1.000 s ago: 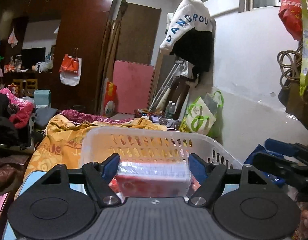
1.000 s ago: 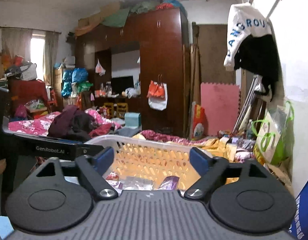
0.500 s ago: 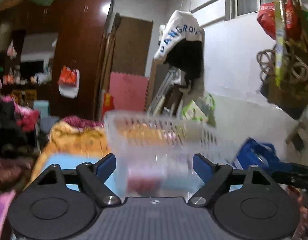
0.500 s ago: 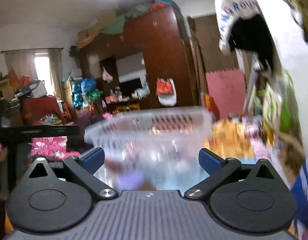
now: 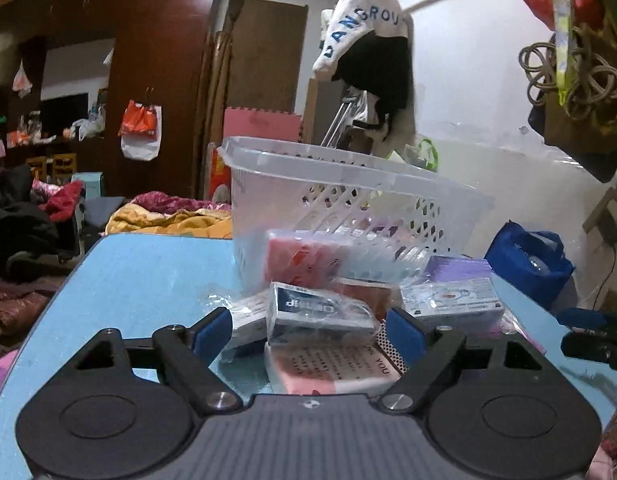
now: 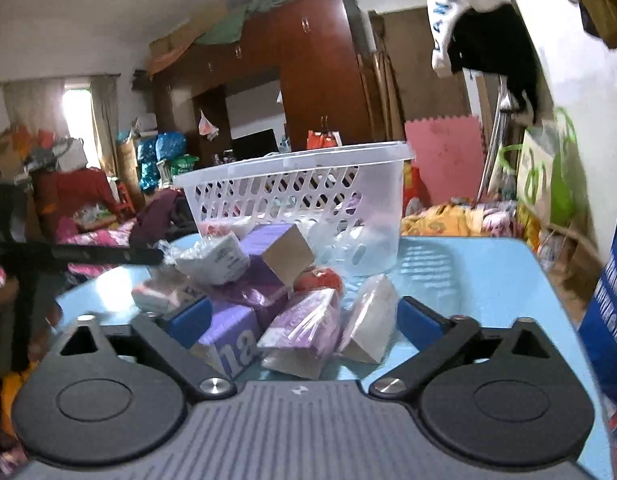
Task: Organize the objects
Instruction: 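Grasp a clear bagged item with left tool while right tool grasps a white blue-printed box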
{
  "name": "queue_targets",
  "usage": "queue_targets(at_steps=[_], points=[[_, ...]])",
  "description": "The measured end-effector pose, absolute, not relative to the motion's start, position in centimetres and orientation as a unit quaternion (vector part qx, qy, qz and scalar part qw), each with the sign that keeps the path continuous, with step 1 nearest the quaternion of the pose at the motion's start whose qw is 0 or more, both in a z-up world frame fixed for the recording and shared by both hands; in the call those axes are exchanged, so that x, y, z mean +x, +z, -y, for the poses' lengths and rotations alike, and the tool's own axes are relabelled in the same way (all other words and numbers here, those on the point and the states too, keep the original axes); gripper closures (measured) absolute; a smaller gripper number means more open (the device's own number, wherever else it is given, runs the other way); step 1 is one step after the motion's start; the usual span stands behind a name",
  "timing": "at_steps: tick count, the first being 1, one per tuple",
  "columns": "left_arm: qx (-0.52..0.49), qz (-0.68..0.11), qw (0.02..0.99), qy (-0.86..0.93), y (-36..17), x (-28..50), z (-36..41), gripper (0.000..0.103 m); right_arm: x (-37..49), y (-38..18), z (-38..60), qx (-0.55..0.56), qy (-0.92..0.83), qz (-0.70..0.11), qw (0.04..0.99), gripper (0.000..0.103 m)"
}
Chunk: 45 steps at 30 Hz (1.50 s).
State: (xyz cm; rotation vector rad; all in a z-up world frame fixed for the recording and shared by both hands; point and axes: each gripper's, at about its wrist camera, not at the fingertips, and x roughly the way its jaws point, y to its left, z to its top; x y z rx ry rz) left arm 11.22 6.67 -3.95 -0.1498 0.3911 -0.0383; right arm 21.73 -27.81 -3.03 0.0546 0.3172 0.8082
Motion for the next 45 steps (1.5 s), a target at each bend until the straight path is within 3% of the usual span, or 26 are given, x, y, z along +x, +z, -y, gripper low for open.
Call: queue_targets(at_steps=[15,16,17,18,32,35,39,45], points=[[-0.1,-0.186,0.978,-0.001,-4.1,10.9,-8.0,0.016,22.0,-1.9,16.0,-0.119,0.416,-0.148,0.889,0.018],[-0.098,-0.186,0.978,-0.001,-4.1,10.9,-8.0,0.016,21.9,-2.1,15.9,-0.125,0.417,-0.148,0.888,0.025],[-0.096,-0.188,0.977,0.0,-4.1,11.0,-7.9,0.016,21.8,-2.2,15.9,-0.129,0.416,-0.149,0.888,0.046],[-0.095,-0.19,0.977,0.0,-4.2,11.0,-7.9,0.016,21.6,-2.4,16.1,-0.129,0.416,-0.155,0.887,0.049],[-0.042,-0.216,0.975,0.014,-4.3,13.2,-4.9,0.016,18.7,-2.0,24.9,-0.022,0.414,-0.13,0.901,0.05],[-0.013,-0.218,0.975,0.027,-4.3,13.2,-4.0,0.019,18.8,-1.9,25.5,-0.013,0.414,-0.128,0.901,0.05],[-0.003,-0.218,0.975,0.029,-4.2,12.8,-3.9,0.035,19.1,-1.9,25.6,-0.009,0.411,-0.128,0.903,0.05],[-0.007,-0.207,0.978,0.016,-3.7,10.0,-4.1,0.035,18.8,-2.2,26.0,-0.01,0.411,-0.129,0.902,0.05]])
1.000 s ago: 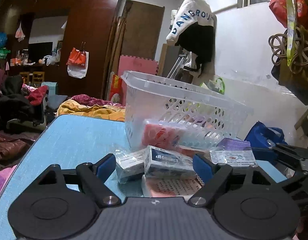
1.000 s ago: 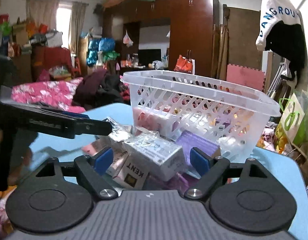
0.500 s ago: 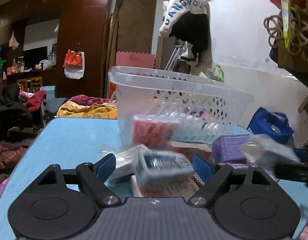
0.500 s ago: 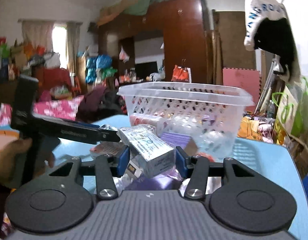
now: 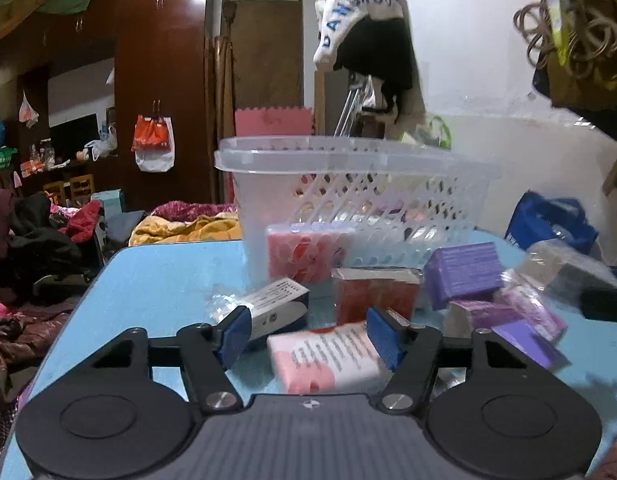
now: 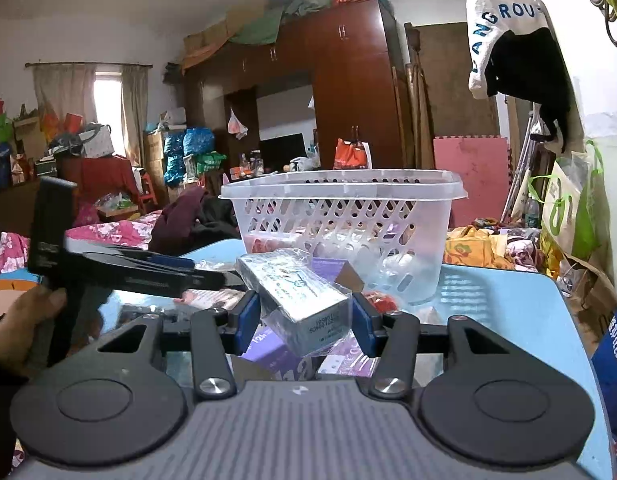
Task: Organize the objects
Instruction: 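Grasp a clear bagged item with left tool while right tool grasps a white blue-printed box, then carry the bagged item into the basket with left tool while right tool drops the white box there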
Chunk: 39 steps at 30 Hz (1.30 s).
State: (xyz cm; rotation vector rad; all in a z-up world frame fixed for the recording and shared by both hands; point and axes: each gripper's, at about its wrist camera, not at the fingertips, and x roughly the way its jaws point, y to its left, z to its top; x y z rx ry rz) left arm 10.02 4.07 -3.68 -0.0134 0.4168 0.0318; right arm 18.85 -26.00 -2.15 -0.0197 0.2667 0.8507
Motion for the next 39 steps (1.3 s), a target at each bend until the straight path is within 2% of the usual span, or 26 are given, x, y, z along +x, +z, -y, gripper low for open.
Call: queue_targets(at_steps=[7,9,14,16,17,18,23,29,33,36,39], points=[[0.024,-0.203,0.979,-0.022,-4.7,4.7,-3.6,0.033,18.0,-2.4,26.7,-0.015,0.411,-0.128,0.902,0.05],[0.041,-0.211,0.976,-0.025,-5.2,4.1,-3.2,0.029,18.0,-2.3,27.1,-0.014,0.408,-0.127,0.904,0.05],[0.066,-0.227,0.971,-0.04,-6.2,3.5,-2.0,0.03,17.9,-2.0,27.3,-0.016,0.405,-0.123,0.906,0.05],[0.068,-0.23,0.97,-0.047,-6.8,3.6,-1.5,0.045,17.8,-1.9,27.2,-0.018,0.405,-0.121,0.906,0.05],[0.067,-0.228,0.97,-0.045,-7.0,3.5,-1.3,0.064,17.8,-1.8,27.1,-0.019,0.405,-0.12,0.906,0.05],[0.066,-0.224,0.971,-0.04,-7.1,3.4,-1.2,0.067,17.8,-1.8,27.1,-0.02,0.404,-0.119,0.907,0.05],[0.062,-0.201,0.977,-0.032,-6.7,2.8,-1.0,0.067,17.7,-1.8,27.6,-0.013,0.401,-0.112,0.909,0.05],[0.024,-0.167,0.985,-0.044,-3.9,3.2,-1.3,0.067,18.0,-0.9,27.4,-0.008,0.396,-0.098,0.913,0.05],[0.001,-0.135,0.99,-0.049,0.3,5.3,-1.9,0.067,18.8,1.8,26.6,-0.016,0.394,-0.075,0.916,0.05],[-0.003,-0.118,0.993,-0.029,4.5,9.1,-2.3,0.067,20.4,5.2,24.6,-0.046,0.373,-0.05,0.925,0.05],[-0.03,-0.139,0.989,-0.026,7.7,14.8,-3.0,0.067,24.3,8.0,22.1,-0.064,0.349,-0.054,0.933,0.05]])
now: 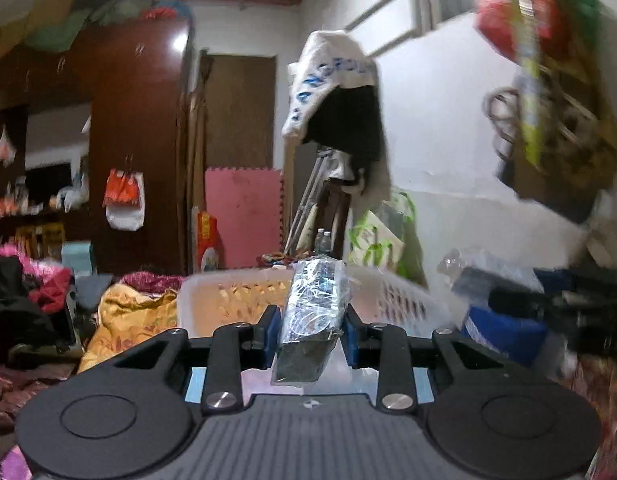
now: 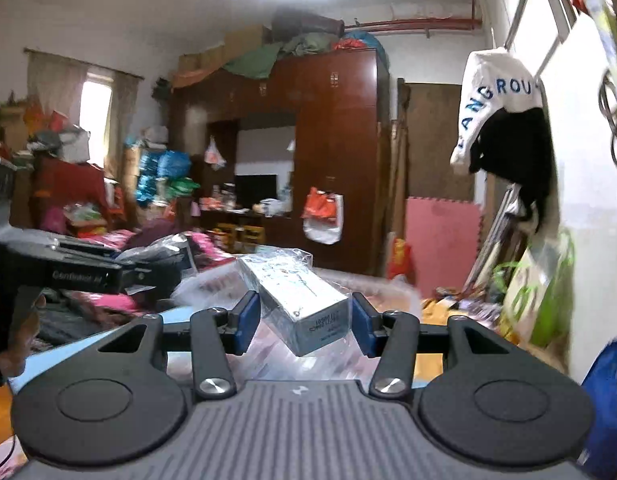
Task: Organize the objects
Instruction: 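Carry the bagged item into the basket with left tool while right tool drops the white box there, then grasp a bagged white-labeled item with left tool while right tool grasps a clear bag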
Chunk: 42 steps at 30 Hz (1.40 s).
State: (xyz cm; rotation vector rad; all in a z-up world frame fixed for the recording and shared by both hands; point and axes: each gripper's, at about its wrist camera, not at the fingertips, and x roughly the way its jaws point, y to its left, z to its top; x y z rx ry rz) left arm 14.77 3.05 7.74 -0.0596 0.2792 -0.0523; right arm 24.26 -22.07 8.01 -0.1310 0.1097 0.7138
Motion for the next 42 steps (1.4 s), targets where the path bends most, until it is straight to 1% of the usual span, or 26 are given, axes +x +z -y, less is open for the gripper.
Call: queue_targets(at_steps=[4,7,8,9,10,11,13,15,16,17,19,20,22,25,28,30,32,33,34,36,38,40,42], points=[[-0.049,-0.176,0.983,-0.008,8.7,20.4,-3.3,0.067,29.2,8.5,20.0,-0.064,0.34,-0.105,0.932,0.05],[-0.051,-0.194,0.98,0.004,8.3,22.5,-3.2,0.066,30.5,7.8,19.0,-0.073,0.332,-0.116,0.933,0.05],[-0.057,-0.197,0.979,0.003,8.1,23.0,-3.3,0.064,30.8,7.6,18.7,-0.073,0.333,-0.119,0.933,0.048],[-0.061,-0.204,0.977,0.004,7.8,23.6,-3.5,0.052,30.8,7.2,18.6,-0.071,0.336,-0.122,0.931,0.048],[-0.065,-0.212,0.975,0.003,7.6,24.0,-3.7,0.042,30.8,7.0,18.5,-0.072,0.338,-0.125,0.93,0.039],[-0.064,-0.22,0.973,0.002,7.3,24.4,-3.7,0.028,30.7,6.8,18.4,-0.074,0.333,-0.124,0.932,0.026],[-0.054,-0.225,0.973,0.01,6.6,24.6,-3.7,0.027,29.5,6.4,19.2,-0.078,0.325,-0.112,0.936,0.015],[-0.056,-0.212,0.976,0.014,6.2,22.9,-4.1,0.027,28.2,6.5,20.6,-0.072,0.334,-0.108,0.934,0.008],[-0.06,-0.202,0.978,0.013,6.1,21.7,-4.3,0.027,27.5,6.3,21.4,-0.066,0.338,-0.107,0.933,0.001],[-0.063,-0.19,0.98,0.008,6.1,20.1,-4.5,0.027,26.7,6.0,22.6,-0.056,0.343,-0.103,0.932,0.0],[-0.063,-0.168,0.984,-0.014,5.7,16.6,-5.0,0.024,25.3,4.7,24.9,-0.039,0.349,-0.106,0.93,0.0],[-0.057,-0.166,0.984,-0.014,5.1,15.1,-5.1,0.019,24.7,3.5,26.0,-0.036,0.35,-0.118,0.929,0.0],[-0.045,-0.174,0.984,0.003,3.6,13.2,-5.5,0.018,25.0,1.4,26.9,-0.039,0.342,-0.156,0.926,0.0],[-0.053,-0.207,0.977,0.01,1.0,13.1,-6.9,0.018,25.8,-1.6,28.0,-0.038,0.328,-0.21,0.92,0.0],[-0.067,-0.239,0.969,0.018,-0.8,15.2,-7.9,0.018,26.9,-2.8,28.3,-0.016,0.325,-0.239,0.915,0.0],[-0.069,-0.251,0.965,0.017,-1.7,15.9,-8.3,0.018,27.6,-3.2,28.1,-0.011,0.333,-0.251,0.909,0.005],[-0.067,-0.265,0.962,0.024,-2.7,16.5,-8.7,0.018,27.7,-3.6,27.4,-0.025,0.331,-0.262,0.906,0.016],[-0.068,-0.267,0.961,0.027,-3.0,16.4,-9.0,0.018,27.8,-3.7,27.4,-0.017,0.333,-0.261,0.906,0.016],[-0.072,-0.269,0.96,0.028,-3.2,16.5,-9.3,0.018,27.9,-3.7,27.4,-0.012,0.335,-0.265,0.904,0.019],[-0.082,-0.269,0.959,0.028,-3.4,16.4,-9.9,0.018,28.0,-3.7,27.7,-0.008,0.336,-0.268,0.903,0.029],[-0.085,-0.269,0.959,0.032,-3.5,16.4,-10.1,0.018,28.2,-4.1,27.3,-0.014,0.333,-0.282,0.899,0.042],[-0.083,-0.268,0.959,0.036,-3.8,16.4,-10.1,0.018,28.6,-4.7,26.6,-0.031,0.334,-0.294,0.895,0.05],[-0.084,-0.269,0.959,0.035,-4.0,16.4,-10.0,0.018,28.6,-5.2,26.4,-0.03,0.338,-0.296,0.893,0.05]])
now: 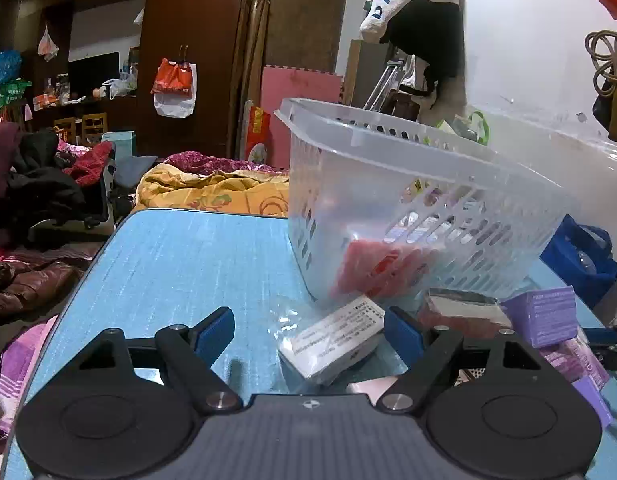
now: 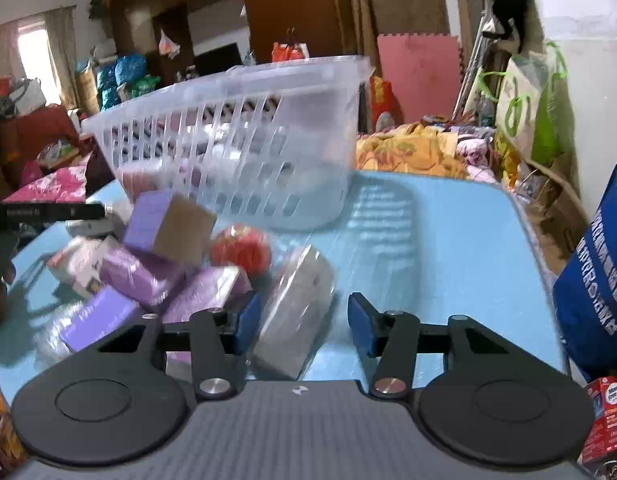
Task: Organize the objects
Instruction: 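Grasp a bagged white-labeled item with left tool while right tool grasps a clear bag, then lower both held bags into the basket and open both tools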
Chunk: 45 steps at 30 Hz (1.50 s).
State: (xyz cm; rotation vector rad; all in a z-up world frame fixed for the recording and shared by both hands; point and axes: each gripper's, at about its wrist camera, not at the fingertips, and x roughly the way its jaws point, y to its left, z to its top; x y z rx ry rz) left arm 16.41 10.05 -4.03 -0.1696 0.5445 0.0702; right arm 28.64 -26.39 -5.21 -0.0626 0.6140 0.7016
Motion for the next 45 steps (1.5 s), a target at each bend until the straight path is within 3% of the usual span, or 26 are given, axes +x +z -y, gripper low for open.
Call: queue_targets(at_steps=[3,5,11,13,14,16,18,26,45], points=[[-0.084,-0.273,0.958,0.036,-4.1,16.9,-9.8,0.018,28.2,-5.2,26.0,-0.05,0.331,-0.291,0.896,0.052],[-0.078,-0.278,0.957,0.041,-4.2,17.3,-9.5,0.018,27.8,-5.3,25.9,-0.063,0.324,-0.286,0.899,0.059],[-0.079,-0.305,0.948,0.043,-4.7,18.7,-8.9,0.019,27.6,-5.3,26.7,-0.041,0.321,-0.284,0.903,0.059],[-0.076,-0.299,0.95,0.035,-4.6,18.3,-8.6,0.027,27.5,-5.2,27.0,-0.032,0.322,-0.278,0.904,0.059],[-0.073,-0.301,0.95,0.034,-4.6,18.0,-8.4,0.038,27.5,-5.2,27.1,-0.029,0.322,-0.276,0.905,0.06],[-0.07,-0.299,0.951,0.033,-4.7,17.3,-8.1,0.05,27.5,-5.2,27.4,-0.019,0.325,-0.271,0.906,0.06],[-0.08,-0.283,0.956,0.023,-4.4,16.3,-8.2,0.056,27.4,-5.1,27.8,-0.006,0.33,-0.262,0.907,0.06],[-0.155,-0.223,0.963,0.006,-4.4,14.2,-10.1,0.058,27.4,-5.0,28.2,0.012,0.331,-0.245,0.911,0.06],[-0.146,-0.162,0.975,-0.031,-3.7,12.4,-9.7,0.058,26.7,-4.8,28.8,0.026,0.339,-0.21,0.917,0.06]])
